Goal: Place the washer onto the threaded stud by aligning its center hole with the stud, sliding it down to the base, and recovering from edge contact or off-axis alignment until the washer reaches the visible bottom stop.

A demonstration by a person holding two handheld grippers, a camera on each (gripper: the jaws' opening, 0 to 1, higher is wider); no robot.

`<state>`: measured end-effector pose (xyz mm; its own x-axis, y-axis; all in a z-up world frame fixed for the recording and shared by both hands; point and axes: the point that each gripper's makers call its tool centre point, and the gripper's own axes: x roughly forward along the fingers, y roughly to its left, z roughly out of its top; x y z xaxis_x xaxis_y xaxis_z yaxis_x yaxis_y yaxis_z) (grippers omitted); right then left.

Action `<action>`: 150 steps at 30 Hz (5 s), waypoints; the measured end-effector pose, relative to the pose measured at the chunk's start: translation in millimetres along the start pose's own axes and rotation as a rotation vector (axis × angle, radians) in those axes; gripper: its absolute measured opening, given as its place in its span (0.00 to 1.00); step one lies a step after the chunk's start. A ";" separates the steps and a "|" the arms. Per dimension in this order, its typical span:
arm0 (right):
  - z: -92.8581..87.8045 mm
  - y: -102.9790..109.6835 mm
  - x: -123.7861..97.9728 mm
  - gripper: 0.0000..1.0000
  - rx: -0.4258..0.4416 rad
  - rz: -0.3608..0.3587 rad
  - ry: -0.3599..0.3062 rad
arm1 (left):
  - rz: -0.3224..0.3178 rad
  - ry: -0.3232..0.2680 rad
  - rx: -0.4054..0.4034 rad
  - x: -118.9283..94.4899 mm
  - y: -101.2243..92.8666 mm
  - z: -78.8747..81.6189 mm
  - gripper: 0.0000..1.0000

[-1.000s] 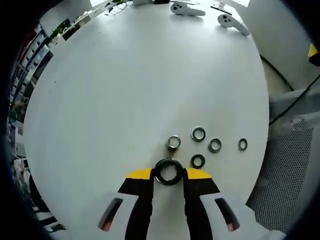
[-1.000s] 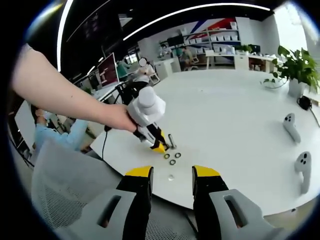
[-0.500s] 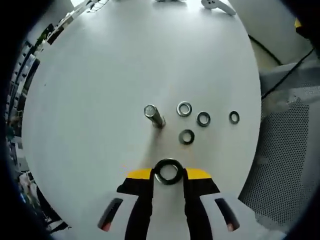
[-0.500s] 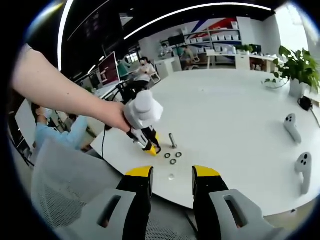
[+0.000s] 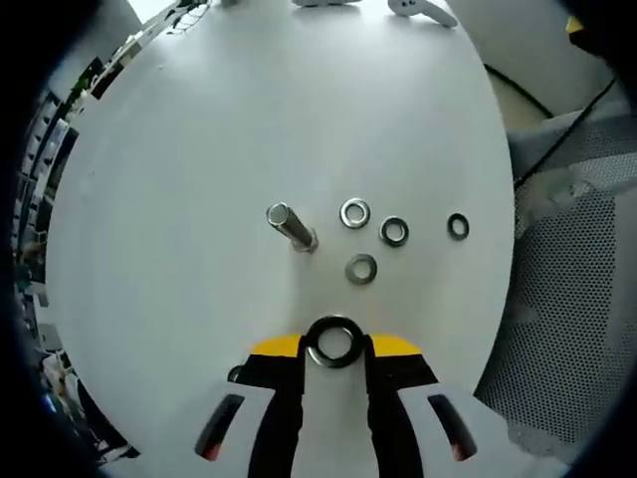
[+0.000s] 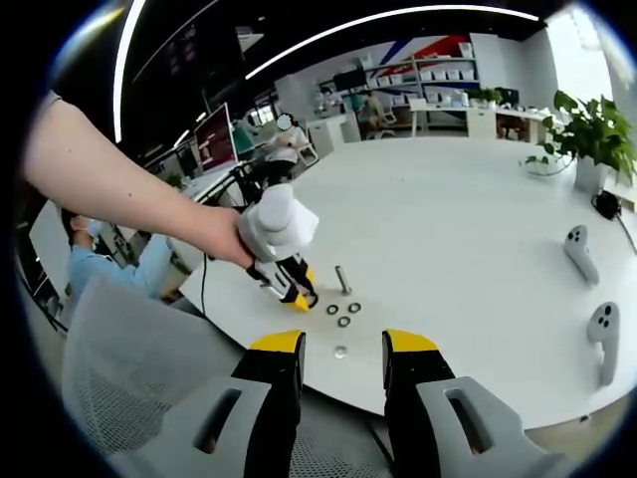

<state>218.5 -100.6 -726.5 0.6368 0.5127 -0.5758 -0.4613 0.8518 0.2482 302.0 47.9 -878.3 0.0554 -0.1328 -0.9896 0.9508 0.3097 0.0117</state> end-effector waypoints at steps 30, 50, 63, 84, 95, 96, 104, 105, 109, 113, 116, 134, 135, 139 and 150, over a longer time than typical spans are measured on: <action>-2.5 1.8 0.8 0.33 -0.010 0.006 0.016 | 0.011 -0.043 -0.093 -2.8 -5.2 -9.2 0.25; -0.7 2.5 0.0 0.33 -0.005 0.008 0.005 | 0.033 -0.042 -0.122 -3.1 -11.9 -17.5 0.00; -0.2 2.9 0.5 0.33 -0.006 0.011 0.003 | 0.016 -0.107 -0.196 -5.2 -11.1 -7.5 0.07; 1.7 -1.1 -1.2 0.33 0.004 -0.009 -0.010 | 0.051 -0.212 -0.275 0.7 8.5 38.1 0.28; 2.2 -2.7 -1.2 0.33 0.010 -0.016 -0.014 | 0.042 -0.179 -0.217 2.8 6.4 44.8 0.22; 2.3 -3.0 -1.3 0.33 0.010 -0.017 -0.015 | 0.042 -0.174 -0.217 2.3 6.8 44.5 0.22; 2.4 -3.2 -1.4 0.33 0.014 -0.017 -0.016 | 0.037 -0.143 -0.194 2.6 4.6 41.5 0.21; 2.5 -2.9 -1.5 0.33 0.014 -0.016 -0.016 | 0.037 -0.138 -0.195 2.5 4.3 40.7 0.21; 2.7 -2.8 -1.7 0.33 0.015 -0.016 -0.018 | 0.028 -0.112 -0.182 2.5 2.4 37.0 0.21; 2.7 -2.5 -1.5 0.33 0.013 -0.014 -0.017 | 0.025 -0.092 -0.195 3.0 3.0 35.7 0.22; 2.9 -2.8 -1.5 0.33 0.014 -0.014 -0.019 | 0.025 -0.085 -0.192 3.2 2.6 36.1 0.22; 2.2 -3.2 -1.6 0.33 0.013 -0.016 -0.016 | 0.025 -0.067 -0.178 3.0 2.7 36.4 0.20; 2.4 -3.4 -1.6 0.33 0.015 -0.016 -0.018 | 0.025 -0.066 -0.177 3.0 2.7 36.5 0.20; 2.3 -3.3 -1.3 0.33 0.015 -0.015 -0.016 | 0.025 -0.068 -0.171 3.0 2.7 36.5 0.20; 2.1 -3.4 -1.5 0.33 0.016 -0.016 -0.015 | 0.023 -0.064 -0.133 2.3 0.7 33.9 0.19</action>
<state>220.4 -104.0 -724.9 0.6536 0.5004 -0.5678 -0.4414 0.8614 0.2512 313.1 15.9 -875.7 0.1000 -0.1823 -0.9781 0.9007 0.4344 0.0111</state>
